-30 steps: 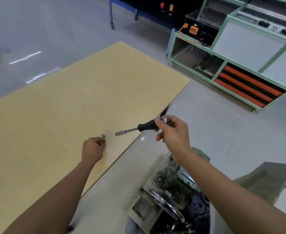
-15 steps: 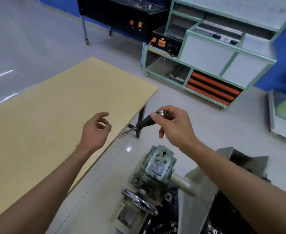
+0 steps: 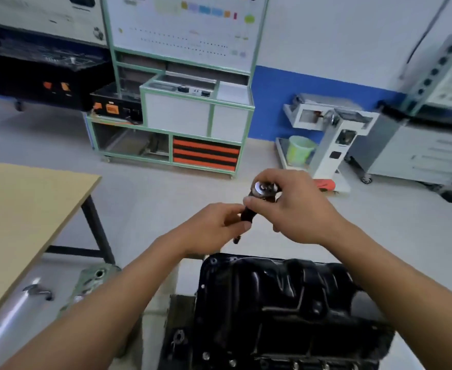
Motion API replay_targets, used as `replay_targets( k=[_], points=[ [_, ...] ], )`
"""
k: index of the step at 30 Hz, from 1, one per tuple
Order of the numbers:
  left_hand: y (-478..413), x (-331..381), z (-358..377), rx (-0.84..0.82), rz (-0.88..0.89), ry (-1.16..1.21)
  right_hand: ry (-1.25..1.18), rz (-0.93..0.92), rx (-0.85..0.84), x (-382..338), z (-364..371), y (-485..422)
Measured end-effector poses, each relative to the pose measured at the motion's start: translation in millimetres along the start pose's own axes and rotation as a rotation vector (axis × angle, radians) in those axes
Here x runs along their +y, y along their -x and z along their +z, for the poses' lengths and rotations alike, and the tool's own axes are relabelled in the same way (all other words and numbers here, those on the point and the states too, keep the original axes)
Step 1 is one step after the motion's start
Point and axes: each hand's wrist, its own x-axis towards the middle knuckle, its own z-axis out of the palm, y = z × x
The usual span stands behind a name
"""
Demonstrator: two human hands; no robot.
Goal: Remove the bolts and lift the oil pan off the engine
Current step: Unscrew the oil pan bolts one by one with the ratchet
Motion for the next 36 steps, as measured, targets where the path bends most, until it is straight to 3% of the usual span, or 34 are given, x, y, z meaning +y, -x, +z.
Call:
replay_targets(
  k=[7, 29, 31, 36],
  points=[
    [-40, 1, 54, -0.157, 0.007, -0.079, -0.018, 0.064, -0.039, 65, -24, 34],
    [-45, -3, 78, -0.056, -0.087, -0.077, -0.006, 0.046, -0.155, 96, -24, 28],
    [-43, 1, 80, -0.054, -0.099, -0.115, 0.075, 0.054, -0.209, 94, -28, 30],
    [-44, 11, 89, -0.026, -0.147, -0.201, 0.536, 0.05, -0.273, 78, -38, 29]
  ],
)
